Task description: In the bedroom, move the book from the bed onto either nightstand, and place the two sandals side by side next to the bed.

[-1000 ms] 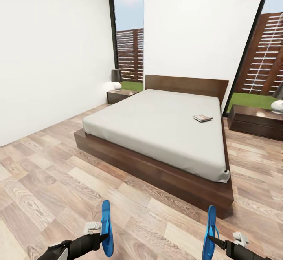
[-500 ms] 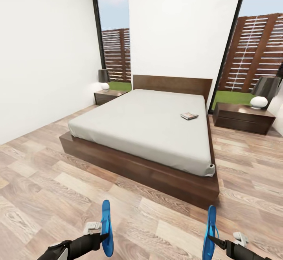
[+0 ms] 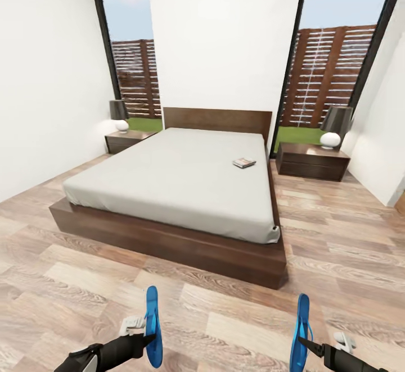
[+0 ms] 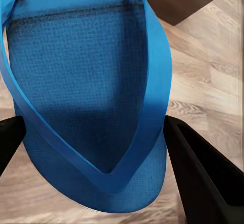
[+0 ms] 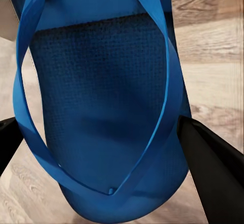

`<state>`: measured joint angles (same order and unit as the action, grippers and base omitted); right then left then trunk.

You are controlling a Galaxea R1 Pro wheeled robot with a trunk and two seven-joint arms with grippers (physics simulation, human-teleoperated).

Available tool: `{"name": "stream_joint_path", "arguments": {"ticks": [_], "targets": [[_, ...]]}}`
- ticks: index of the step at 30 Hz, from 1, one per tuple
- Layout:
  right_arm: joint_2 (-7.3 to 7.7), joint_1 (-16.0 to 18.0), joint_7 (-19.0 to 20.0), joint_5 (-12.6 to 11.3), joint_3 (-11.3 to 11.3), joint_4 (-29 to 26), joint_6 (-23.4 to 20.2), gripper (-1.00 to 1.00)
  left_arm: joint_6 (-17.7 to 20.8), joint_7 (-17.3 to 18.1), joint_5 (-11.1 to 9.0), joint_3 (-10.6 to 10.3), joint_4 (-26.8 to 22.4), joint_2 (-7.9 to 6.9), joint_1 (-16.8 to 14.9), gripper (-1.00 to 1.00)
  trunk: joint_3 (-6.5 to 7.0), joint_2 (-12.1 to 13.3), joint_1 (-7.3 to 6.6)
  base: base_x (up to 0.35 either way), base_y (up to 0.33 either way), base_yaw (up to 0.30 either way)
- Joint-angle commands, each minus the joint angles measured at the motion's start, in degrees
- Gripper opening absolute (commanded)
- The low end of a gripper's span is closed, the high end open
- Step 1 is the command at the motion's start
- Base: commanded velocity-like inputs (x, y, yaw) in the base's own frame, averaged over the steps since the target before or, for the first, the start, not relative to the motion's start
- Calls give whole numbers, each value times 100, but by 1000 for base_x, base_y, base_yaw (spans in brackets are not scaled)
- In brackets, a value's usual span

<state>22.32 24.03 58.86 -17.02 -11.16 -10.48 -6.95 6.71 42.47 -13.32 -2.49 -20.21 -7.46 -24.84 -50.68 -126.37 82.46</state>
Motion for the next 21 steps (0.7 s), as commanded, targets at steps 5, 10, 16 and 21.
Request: {"name": "stream_joint_path", "arguments": {"ticks": [5, 10, 16, 21], "targets": [[0, 5, 21, -39, -9, 2, -61, -100, 50, 14, -56, -24, -9, -8, -3, -100, -5, -2, -1, 0, 0, -300], [0, 5, 21, -39, -9, 2, -61, -100, 50, 15, -56, -24, -9, -2, -2, -100, -5, -2, -1, 0, 0, -300], [0, 5, 21, -39, -9, 2, -61, -100, 50, 14, -56, -24, -5, -2, -1, -100, -5, -2, -1, 0, 0, -300], [0, 5, 21, -39, -9, 2, -61, -100, 50, 15, -56, -24, -1, -1, -1, -100, -5, -2, -1, 0, 0, -300]]}}
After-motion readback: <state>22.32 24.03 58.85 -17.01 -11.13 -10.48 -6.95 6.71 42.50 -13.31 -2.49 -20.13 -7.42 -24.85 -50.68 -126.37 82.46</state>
